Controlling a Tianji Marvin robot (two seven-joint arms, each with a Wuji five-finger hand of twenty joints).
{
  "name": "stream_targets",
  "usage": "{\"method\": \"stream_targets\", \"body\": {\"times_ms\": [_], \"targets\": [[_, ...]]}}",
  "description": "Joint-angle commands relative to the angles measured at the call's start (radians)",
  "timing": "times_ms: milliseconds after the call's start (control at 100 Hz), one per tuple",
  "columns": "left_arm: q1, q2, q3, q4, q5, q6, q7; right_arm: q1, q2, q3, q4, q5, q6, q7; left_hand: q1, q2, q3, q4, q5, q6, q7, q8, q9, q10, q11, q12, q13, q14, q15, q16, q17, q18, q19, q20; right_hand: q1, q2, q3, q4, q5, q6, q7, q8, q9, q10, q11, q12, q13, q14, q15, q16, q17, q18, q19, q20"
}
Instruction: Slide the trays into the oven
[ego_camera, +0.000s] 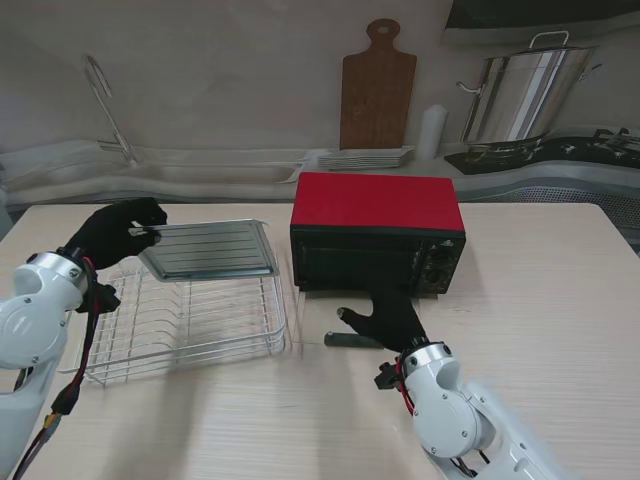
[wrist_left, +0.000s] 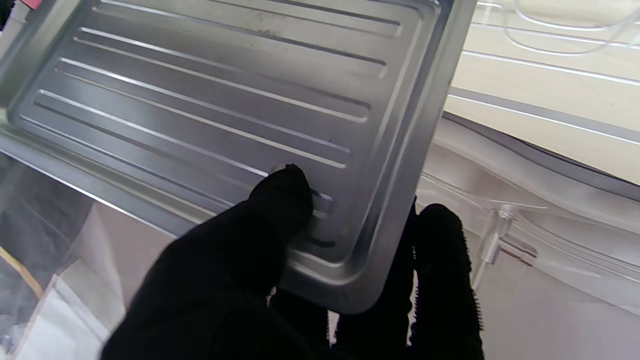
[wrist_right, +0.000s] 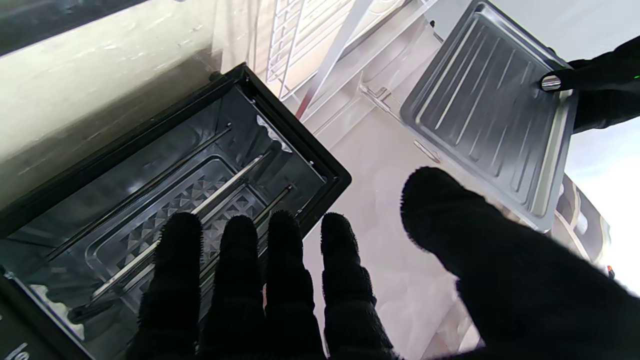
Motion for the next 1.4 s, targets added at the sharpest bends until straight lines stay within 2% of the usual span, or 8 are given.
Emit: {"method": "stream_targets", "body": {"times_ms": [0, 310, 650, 1040, 1130, 1170, 1200, 1390], "targets": [[0.019, -0.016, 0.016, -0.034, 0.001, -0.001, -0.015, -0.009, -0.017, -0.017, -0.001, 0.001, -0.013, 0.008, 0.072, 0.098, 0.153, 0.073, 0.126, -0.096, 0.191, 0.133, 0.108, -0.031, 0.198, 0.078, 0.073, -0.011, 0.108, 0.019, 0.000, 0.019, 0.067, 0.022, -0.018, -0.017, -0.020, 0.010, -0.043, 0.006, 0.015, 0.003, -0.038, -0.019, 0.025, 0.019, -0.017, 0.005, 0.023, 0.018, 0.012, -0.005, 0.027, 0.025], [0.034, -0.013, 0.060, -0.062, -0.037, -0.052, -0.030, -0.008, -0.031, -0.062, 0.001, 0.032, -0.041, -0.029, 0.070, 0.100, 0.159, 0.069, 0.127, -0.094, 0.185, 0.126, 0.109, -0.030, 0.193, 0.082, 0.073, -0.013, 0.106, 0.016, 0.001, 0.019, 0.067, 0.021, 0.006, -0.030, -0.161, -0.020, -0.131, 0.023, 0.026, 0.009, -0.129, -0.023, 0.064, 0.026, -0.074, -0.015, 0.022, 0.019, 0.015, -0.026, 0.014, 0.024], [-0.004, -0.003, 0.120, -0.045, -0.068, -0.093, -0.075, 0.016, -0.063, -0.109, 0.036, 0.121, -0.072, -0.093, 0.071, 0.101, 0.157, 0.069, 0.124, -0.094, 0.187, 0.124, 0.108, -0.031, 0.190, 0.087, 0.073, -0.016, 0.105, 0.017, 0.001, 0.019, 0.067, 0.019, 0.053, -0.097, -0.081, -0.037, -0.073, 0.011, 0.078, 0.019, -0.067, -0.016, 0.094, 0.031, -0.026, -0.009, 0.049, 0.030, 0.055, -0.031, 0.022, 0.026], [-0.049, 0.001, 0.183, -0.013, -0.100, -0.118, -0.096, 0.033, -0.101, -0.139, 0.084, 0.212, -0.204, -0.179, 0.071, 0.102, 0.153, 0.066, 0.120, -0.096, 0.185, 0.120, 0.107, -0.031, 0.186, 0.087, 0.072, -0.017, 0.103, 0.018, 0.001, 0.019, 0.068, 0.019, 0.364, -0.163, 0.152, -0.071, 0.334, -0.118, 0.170, 0.089, 0.396, -0.047, 0.030, 0.019, 0.391, 0.009, 0.084, 0.032, 0.422, -0.040, 0.080, -0.022], [-0.055, 0.001, 0.189, -0.010, -0.099, -0.118, -0.100, 0.034, -0.107, -0.142, 0.088, 0.226, -0.222, -0.192, 0.072, 0.103, 0.149, 0.065, 0.117, -0.095, 0.182, 0.118, 0.104, -0.032, 0.182, 0.085, 0.068, -0.018, 0.100, 0.016, 0.001, 0.019, 0.068, 0.019, 0.462, -0.163, 0.187, -0.151, 0.444, -0.147, 0.191, 0.085, 0.525, -0.045, -0.014, 0.004, 0.488, 0.025, 0.100, 0.029, 0.510, -0.029, 0.114, -0.055], [-0.057, 0.002, 0.190, -0.009, -0.100, -0.118, -0.101, 0.033, -0.108, -0.140, 0.085, 0.240, -0.227, -0.189, 0.074, 0.101, 0.146, 0.063, 0.115, -0.092, 0.179, 0.116, 0.102, -0.029, 0.178, 0.083, 0.067, -0.017, 0.097, 0.014, 0.000, 0.019, 0.067, 0.018, 0.480, -0.166, 0.234, -0.169, 0.507, -0.155, 0.186, 0.108, 0.586, -0.042, -0.033, 0.001, 0.536, 0.033, 0.117, 0.026, 0.546, -0.005, 0.199, -0.248], [-0.058, 0.002, 0.191, -0.008, -0.100, -0.119, -0.101, 0.031, -0.108, -0.139, 0.082, 0.253, -0.228, -0.184, 0.077, 0.101, 0.140, 0.060, 0.113, -0.091, 0.172, 0.110, 0.100, -0.028, 0.171, 0.079, 0.063, -0.018, 0.089, 0.009, 0.001, 0.017, 0.066, 0.017, 0.487, -0.164, 0.246, -0.169, 0.539, -0.158, 0.187, 0.111, 0.617, -0.038, -0.040, -0.008, 0.560, 0.045, 0.124, 0.026, 0.570, 0.006, 0.221, -0.279], [-0.058, 0.002, 0.189, -0.007, -0.105, -0.128, -0.101, 0.017, -0.109, -0.128, 0.054, 0.347, -0.215, -0.150, 0.098, 0.048, 0.055, 0.015, 0.044, -0.023, 0.000, -0.138, 0.079, 0.041, -0.121, -0.001, -0.005, -0.020, -0.048, -0.125, -0.037, 0.005, -0.015, -0.035, 0.515, -0.196, 0.292, -0.203, 0.720, -0.144, 0.193, 0.148, 0.736, 0.011, -0.014, -0.013, 0.687, 0.143, 0.238, 0.050, 0.739, 0.074, 0.336, -0.250]]}}
